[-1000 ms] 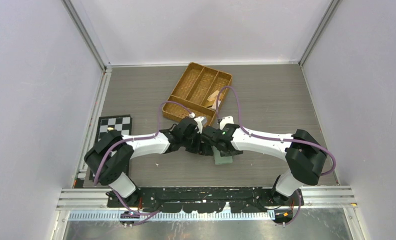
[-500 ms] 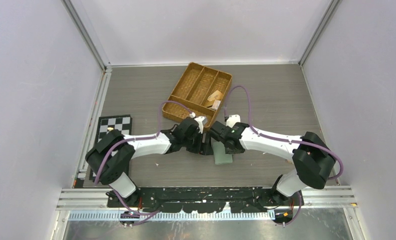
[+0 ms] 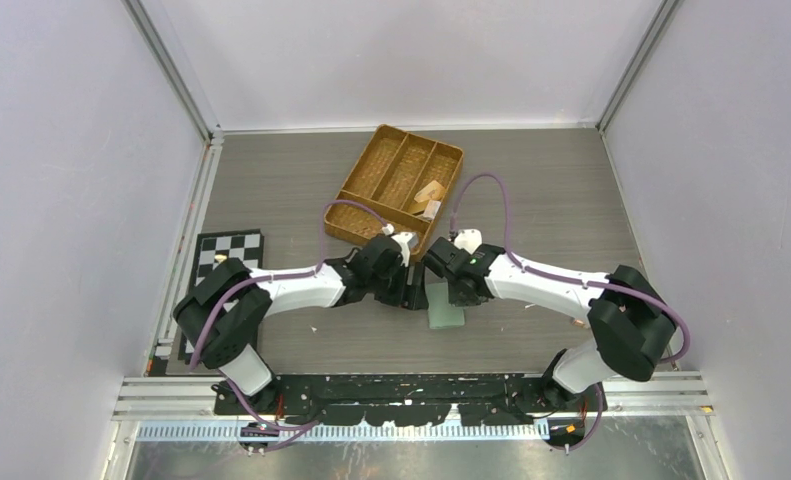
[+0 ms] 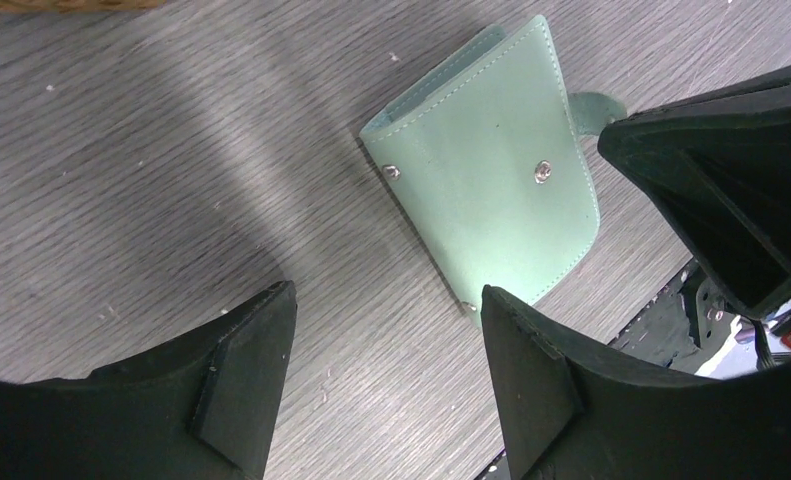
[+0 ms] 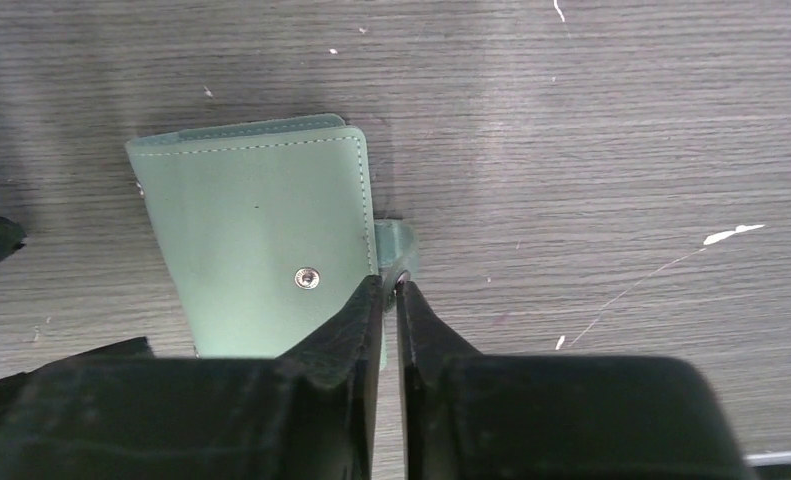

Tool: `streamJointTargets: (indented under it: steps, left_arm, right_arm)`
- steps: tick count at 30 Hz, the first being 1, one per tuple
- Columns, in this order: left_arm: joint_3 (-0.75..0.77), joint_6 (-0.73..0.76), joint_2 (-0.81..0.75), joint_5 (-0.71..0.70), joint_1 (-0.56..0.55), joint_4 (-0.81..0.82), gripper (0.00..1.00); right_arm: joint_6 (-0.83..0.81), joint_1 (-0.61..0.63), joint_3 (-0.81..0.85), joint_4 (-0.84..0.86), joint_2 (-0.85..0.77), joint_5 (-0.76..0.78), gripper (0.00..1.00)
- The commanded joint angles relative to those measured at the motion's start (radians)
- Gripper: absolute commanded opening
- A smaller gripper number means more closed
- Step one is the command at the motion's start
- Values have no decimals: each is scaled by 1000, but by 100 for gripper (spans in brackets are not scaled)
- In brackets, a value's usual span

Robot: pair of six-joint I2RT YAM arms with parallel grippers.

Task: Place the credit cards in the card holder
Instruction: Close the card holder at the center of the board.

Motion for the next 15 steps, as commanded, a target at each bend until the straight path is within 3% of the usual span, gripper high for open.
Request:
streamJointTargets:
  steps: [1,5,15]
  left_arm:
    - [56,-2,34,-33,-21,1,69]
    - [73,-26,76,-51,-43,-6,67]
    - [177,-21,157,-96,-83,-10,65]
  right_arm:
    - [-5,-8,-29,56,-73,-12,9]
    - [-21,-32,-77,101,-129,-49,1]
    - [-36,-107,-188,231,-233,-185,0]
